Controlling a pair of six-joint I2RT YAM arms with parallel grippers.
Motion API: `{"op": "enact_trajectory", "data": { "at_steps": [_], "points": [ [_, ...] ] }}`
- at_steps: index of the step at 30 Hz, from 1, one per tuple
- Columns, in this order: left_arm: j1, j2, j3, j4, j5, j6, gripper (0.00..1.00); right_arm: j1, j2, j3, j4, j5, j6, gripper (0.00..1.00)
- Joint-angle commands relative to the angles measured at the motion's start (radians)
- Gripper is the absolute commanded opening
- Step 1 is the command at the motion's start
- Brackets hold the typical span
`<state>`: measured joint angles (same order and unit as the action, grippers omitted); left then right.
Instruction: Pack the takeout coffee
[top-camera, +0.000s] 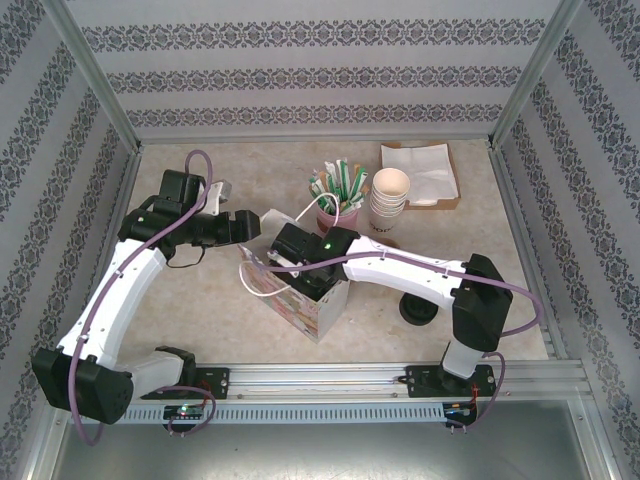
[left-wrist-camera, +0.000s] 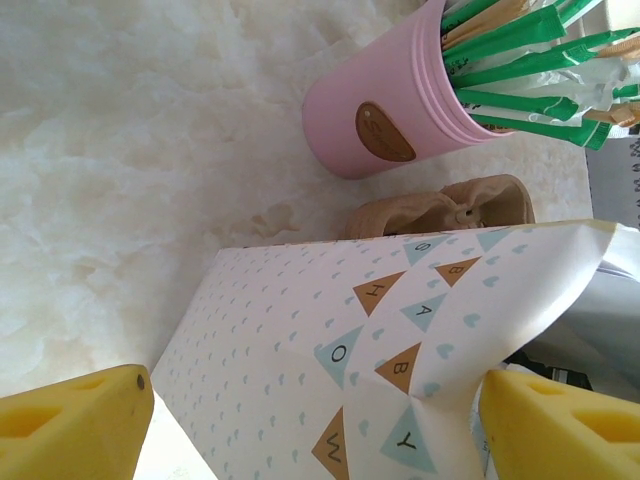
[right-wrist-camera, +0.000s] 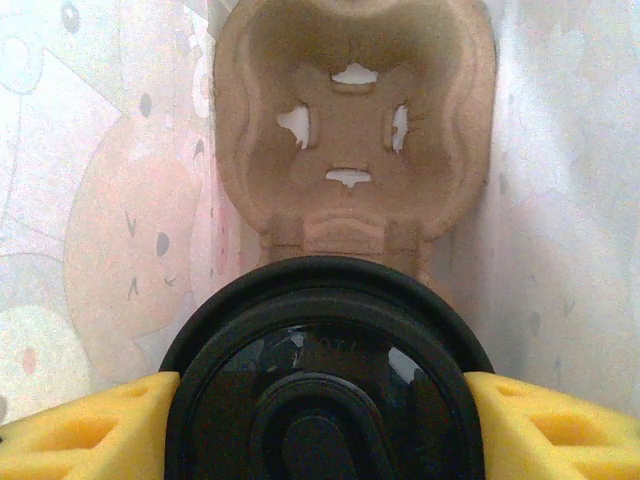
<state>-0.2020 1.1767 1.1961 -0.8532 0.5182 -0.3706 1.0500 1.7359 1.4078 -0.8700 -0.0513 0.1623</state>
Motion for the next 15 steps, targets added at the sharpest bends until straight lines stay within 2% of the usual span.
{"op": "enact_trajectory", "data": {
  "at_steps": [1, 11, 15],
  "points": [
    [-0.015, 0.008, 0.026, -0.036, -0.026, -0.001, 0.85, 0.017, 0.149, -0.164, -0.144, -0.192, 0.043, 0.54],
    [-0.032, 0.007, 0.031, -0.037, -0.042, -0.008, 0.85, 0.031, 0.208, -0.217, -0.164, -0.071, 0.042, 0.52],
    [-0.037, 0.006, 0.033, -0.040, -0.049, -0.009, 0.85, 0.040, 0.225, -0.241, -0.147, -0.075, 0.055, 0.52]
  ]
}}
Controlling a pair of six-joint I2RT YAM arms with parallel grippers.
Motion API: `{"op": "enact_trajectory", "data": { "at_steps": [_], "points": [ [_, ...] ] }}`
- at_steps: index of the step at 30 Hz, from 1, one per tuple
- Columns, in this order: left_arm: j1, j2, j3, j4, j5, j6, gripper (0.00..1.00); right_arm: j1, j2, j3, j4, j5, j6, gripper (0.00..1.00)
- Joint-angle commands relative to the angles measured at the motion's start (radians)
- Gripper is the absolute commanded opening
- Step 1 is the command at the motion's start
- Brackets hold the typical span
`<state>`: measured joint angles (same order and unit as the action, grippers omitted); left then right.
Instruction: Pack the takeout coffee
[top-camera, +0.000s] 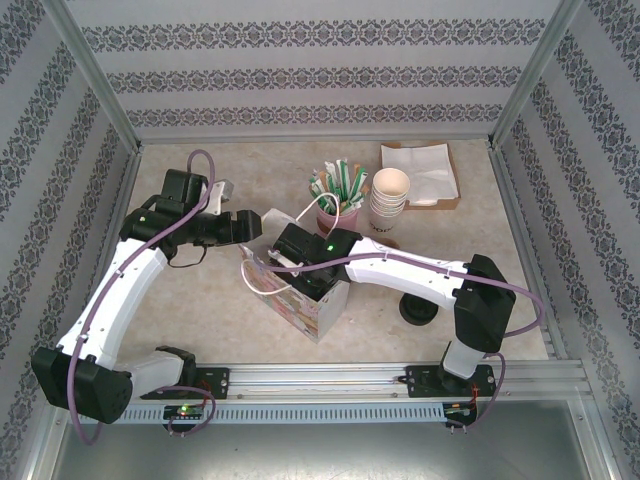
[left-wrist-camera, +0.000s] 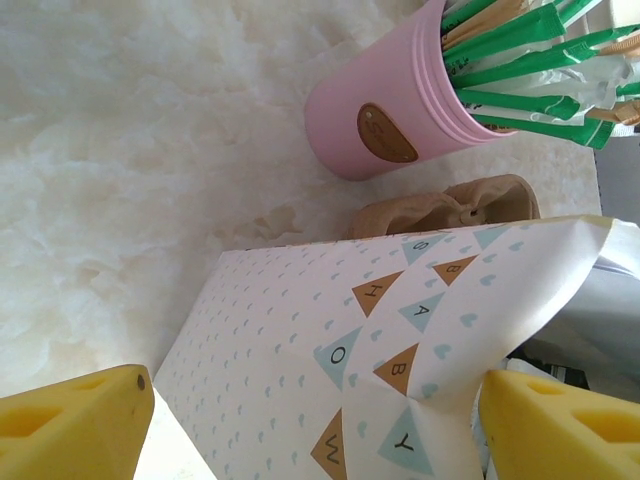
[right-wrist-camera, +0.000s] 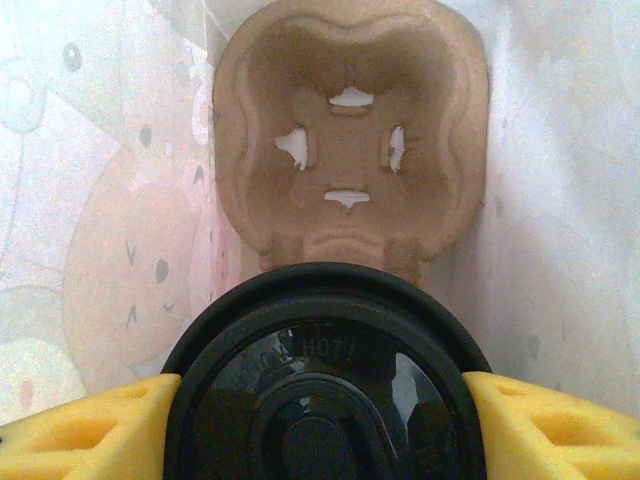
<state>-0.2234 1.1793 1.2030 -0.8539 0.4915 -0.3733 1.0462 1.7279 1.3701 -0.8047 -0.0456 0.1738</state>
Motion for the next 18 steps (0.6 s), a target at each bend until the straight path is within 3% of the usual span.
{"op": "enact_trajectory", "data": {
  "at_steps": [1, 13, 18],
  "points": [
    [-0.016, 0.002, 0.025, -0.040, -0.024, -0.007, 0.85, 0.045, 0.234, -0.209, -0.206, -0.085, 0.047, 0.52],
    [-0.026, -0.009, 0.028, -0.047, -0.036, -0.011, 0.85, 0.042, 0.118, -0.128, -0.181, -0.073, 0.093, 0.54],
    [-0.028, -0.011, 0.028, -0.050, -0.039, -0.011, 0.85, 0.025, 0.055, -0.097, -0.180, -0.036, 0.114, 0.60]
  ]
}}
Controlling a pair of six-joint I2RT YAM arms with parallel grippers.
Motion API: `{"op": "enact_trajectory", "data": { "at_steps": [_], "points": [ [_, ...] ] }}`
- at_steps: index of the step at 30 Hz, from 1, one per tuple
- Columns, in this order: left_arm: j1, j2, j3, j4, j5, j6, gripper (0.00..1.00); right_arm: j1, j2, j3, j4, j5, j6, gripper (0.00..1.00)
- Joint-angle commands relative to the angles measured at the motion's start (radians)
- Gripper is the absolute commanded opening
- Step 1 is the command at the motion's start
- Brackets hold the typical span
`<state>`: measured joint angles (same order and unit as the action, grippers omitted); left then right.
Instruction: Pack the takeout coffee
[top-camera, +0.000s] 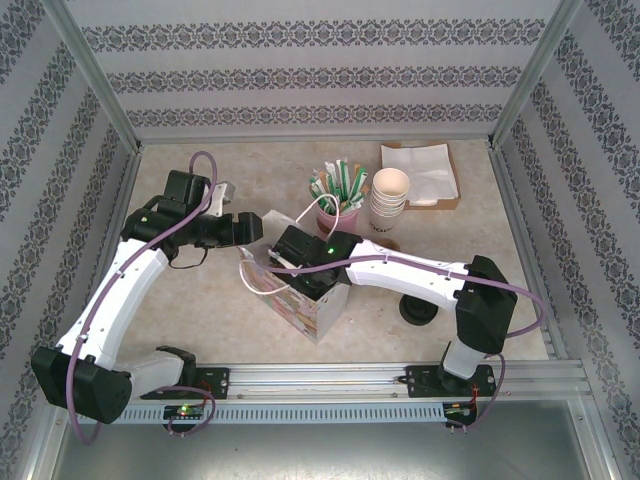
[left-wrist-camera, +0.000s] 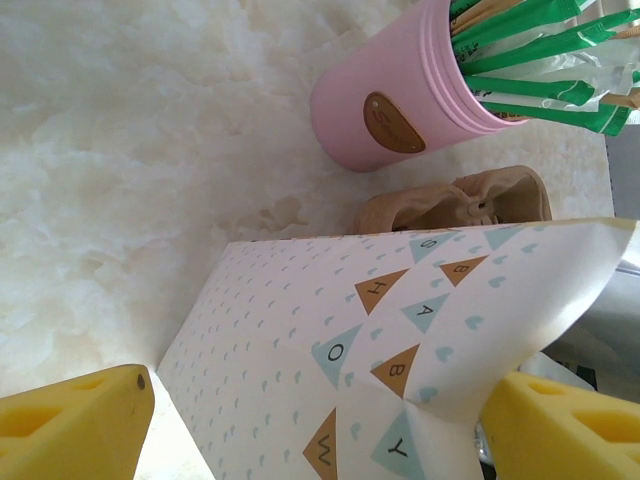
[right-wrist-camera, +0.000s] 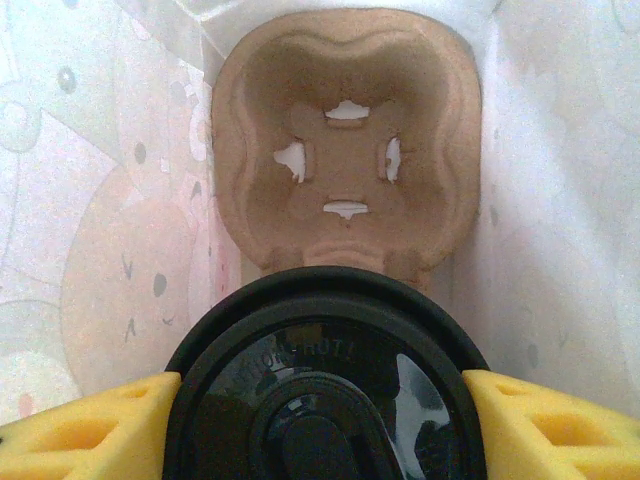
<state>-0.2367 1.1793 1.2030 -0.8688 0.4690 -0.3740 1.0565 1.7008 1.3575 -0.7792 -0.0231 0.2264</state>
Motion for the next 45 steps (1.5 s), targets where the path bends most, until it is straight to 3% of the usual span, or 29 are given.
{"op": "enact_trajectory", "data": {
  "at_steps": [1, 7, 20, 33, 45],
  "points": [
    [-0.016, -0.011, 0.027, -0.034, -0.017, -0.009, 0.85, 0.013, 0.072, -0.081, -0.206, -0.052, 0.064, 0.62],
    [-0.017, -0.012, 0.027, -0.030, -0.021, -0.012, 0.85, 0.012, 0.028, -0.034, -0.209, -0.013, 0.077, 0.66],
    [-0.021, -0.007, 0.033, -0.022, -0.021, -0.014, 0.85, 0.014, -0.016, 0.054, -0.219, 0.014, 0.095, 0.88],
    [-0.025, 0.001, 0.036, -0.023, -0.023, -0.010, 0.84, 0.015, -0.034, 0.126, -0.264, 0.063, 0.136, 0.83],
    [-0.025, 0.003, 0.041, -0.026, -0.040, -0.008, 0.84, 0.018, -0.072, 0.172, -0.282, 0.036, 0.154, 0.90]
  ]
}}
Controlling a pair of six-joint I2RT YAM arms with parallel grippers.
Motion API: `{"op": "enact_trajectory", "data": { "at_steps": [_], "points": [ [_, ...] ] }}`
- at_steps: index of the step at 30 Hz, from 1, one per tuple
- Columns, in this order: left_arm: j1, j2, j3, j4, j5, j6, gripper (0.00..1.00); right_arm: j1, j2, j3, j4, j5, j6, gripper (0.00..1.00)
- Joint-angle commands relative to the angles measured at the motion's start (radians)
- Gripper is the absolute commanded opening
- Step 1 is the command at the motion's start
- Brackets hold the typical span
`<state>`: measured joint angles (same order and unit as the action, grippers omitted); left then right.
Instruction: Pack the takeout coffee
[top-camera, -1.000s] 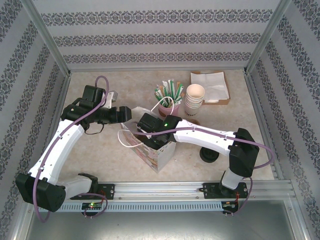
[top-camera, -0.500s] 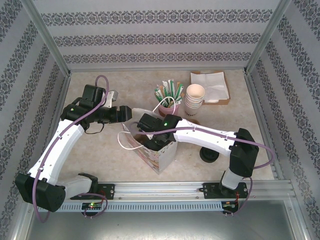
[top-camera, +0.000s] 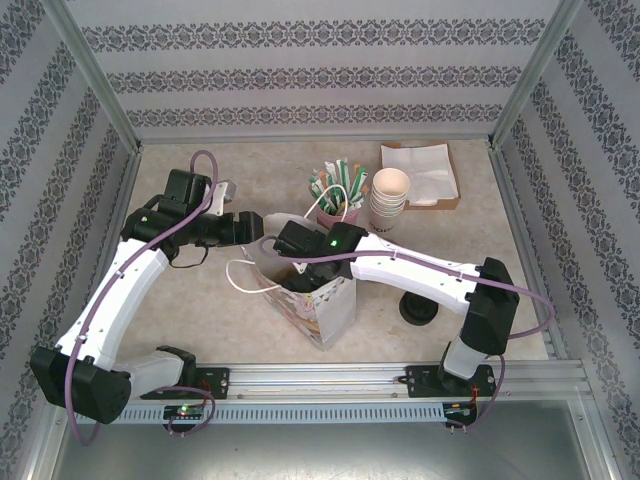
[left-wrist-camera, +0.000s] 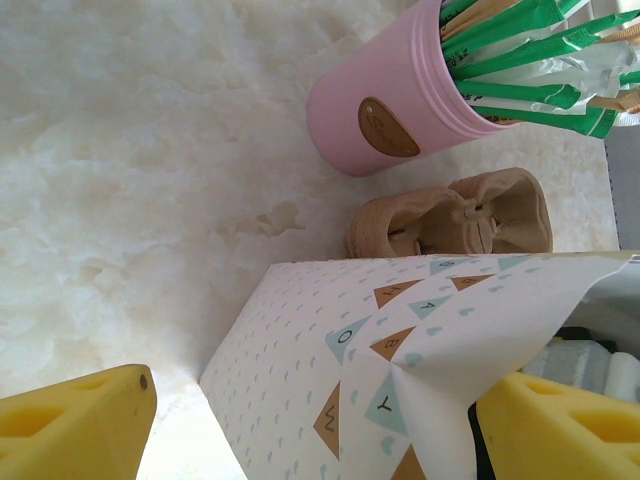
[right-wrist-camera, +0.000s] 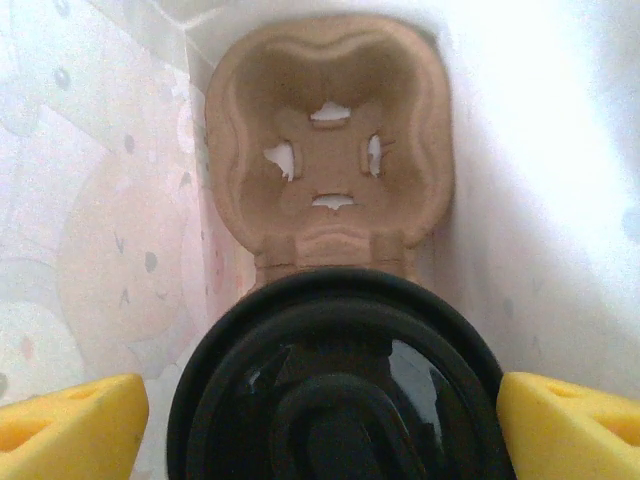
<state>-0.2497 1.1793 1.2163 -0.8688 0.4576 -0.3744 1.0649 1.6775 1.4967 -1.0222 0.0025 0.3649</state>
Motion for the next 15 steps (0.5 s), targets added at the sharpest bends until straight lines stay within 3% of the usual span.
{"op": "enact_trajectory", "data": {
  "at_steps": [1, 15],
  "points": [
    [-0.011, 0.002, 0.029, -0.027, -0.031, -0.008, 0.84, 0.010, -0.053, 0.034, -0.039, 0.013, 0.020, 0.90],
    [-0.013, 0.018, 0.042, -0.030, -0.045, -0.002, 0.83, 0.010, -0.095, 0.079, -0.067, 0.007, 0.035, 0.85]
  ]
}}
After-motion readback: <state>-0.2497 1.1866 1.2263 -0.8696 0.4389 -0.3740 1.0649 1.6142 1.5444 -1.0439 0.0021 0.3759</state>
